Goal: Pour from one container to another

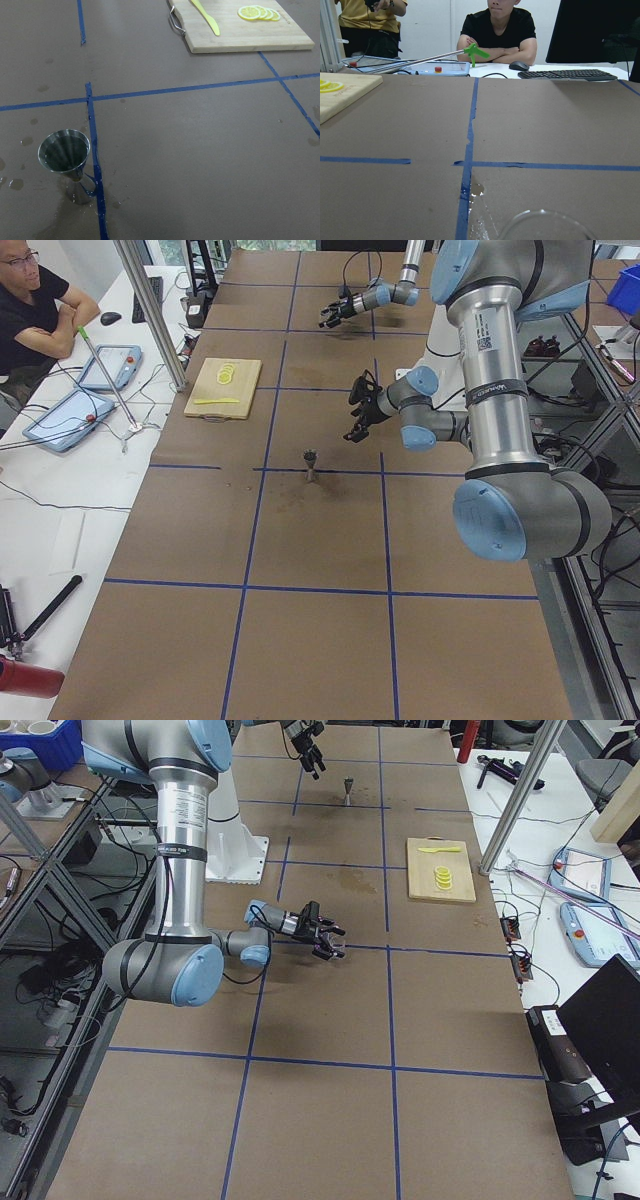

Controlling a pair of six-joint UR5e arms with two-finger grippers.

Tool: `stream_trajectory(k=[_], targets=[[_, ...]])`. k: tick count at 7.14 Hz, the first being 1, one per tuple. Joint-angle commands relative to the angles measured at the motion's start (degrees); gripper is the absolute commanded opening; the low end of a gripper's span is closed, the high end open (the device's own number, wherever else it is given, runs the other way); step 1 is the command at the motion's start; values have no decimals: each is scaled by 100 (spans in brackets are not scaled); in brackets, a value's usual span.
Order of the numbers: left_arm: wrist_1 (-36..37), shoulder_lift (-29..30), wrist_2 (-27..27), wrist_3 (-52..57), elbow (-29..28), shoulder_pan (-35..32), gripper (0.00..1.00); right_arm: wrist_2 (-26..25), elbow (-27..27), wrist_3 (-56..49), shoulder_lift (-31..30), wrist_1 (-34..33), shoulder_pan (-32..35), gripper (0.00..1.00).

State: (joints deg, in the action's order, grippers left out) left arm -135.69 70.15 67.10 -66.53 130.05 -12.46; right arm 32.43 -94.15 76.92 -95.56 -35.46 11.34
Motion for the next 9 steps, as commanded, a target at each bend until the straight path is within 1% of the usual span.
stream_trajectory(k=[1, 9], targets=[[43, 16, 13, 0, 64, -11, 100, 0, -41, 7, 3, 4, 8, 100], [52, 43, 22, 0, 38, -20, 100, 53, -7, 95, -6, 13, 0, 100]])
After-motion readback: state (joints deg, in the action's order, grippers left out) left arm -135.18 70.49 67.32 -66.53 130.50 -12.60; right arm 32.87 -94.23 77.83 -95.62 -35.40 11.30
